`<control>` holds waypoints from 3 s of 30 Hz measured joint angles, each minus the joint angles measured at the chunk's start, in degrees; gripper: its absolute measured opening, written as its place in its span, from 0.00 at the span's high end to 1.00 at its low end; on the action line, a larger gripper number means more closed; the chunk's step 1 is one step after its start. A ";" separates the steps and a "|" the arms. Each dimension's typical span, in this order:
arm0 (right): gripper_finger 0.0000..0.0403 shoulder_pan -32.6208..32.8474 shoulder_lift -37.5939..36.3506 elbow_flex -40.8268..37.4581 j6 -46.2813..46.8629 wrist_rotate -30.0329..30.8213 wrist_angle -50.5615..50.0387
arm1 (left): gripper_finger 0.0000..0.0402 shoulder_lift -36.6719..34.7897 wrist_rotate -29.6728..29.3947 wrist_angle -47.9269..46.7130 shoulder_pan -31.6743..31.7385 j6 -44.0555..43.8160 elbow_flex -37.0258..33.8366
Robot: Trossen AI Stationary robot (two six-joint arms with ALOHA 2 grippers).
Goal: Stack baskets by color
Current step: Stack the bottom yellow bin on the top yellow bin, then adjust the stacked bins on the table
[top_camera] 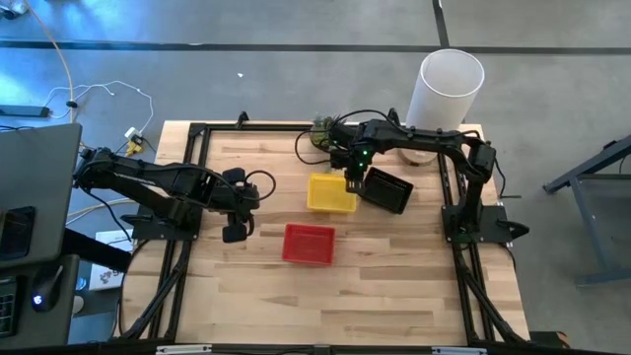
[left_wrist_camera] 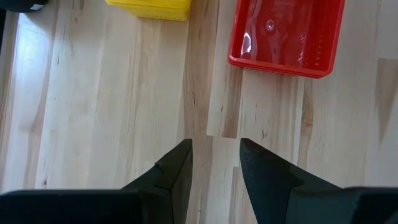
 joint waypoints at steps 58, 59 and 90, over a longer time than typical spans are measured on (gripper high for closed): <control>0.73 17.81 4.65 0.09 15.45 -1.15 5.88 | 0.70 0.20 -1.21 0.39 0.04 -0.47 0.00; 0.73 17.81 4.96 0.09 15.42 -0.56 6.00 | 0.70 0.19 -1.38 0.38 0.04 -0.45 0.00; 0.73 14.34 8.96 0.09 16.58 2.49 17.49 | 0.70 0.17 -1.73 0.39 0.04 -0.45 0.00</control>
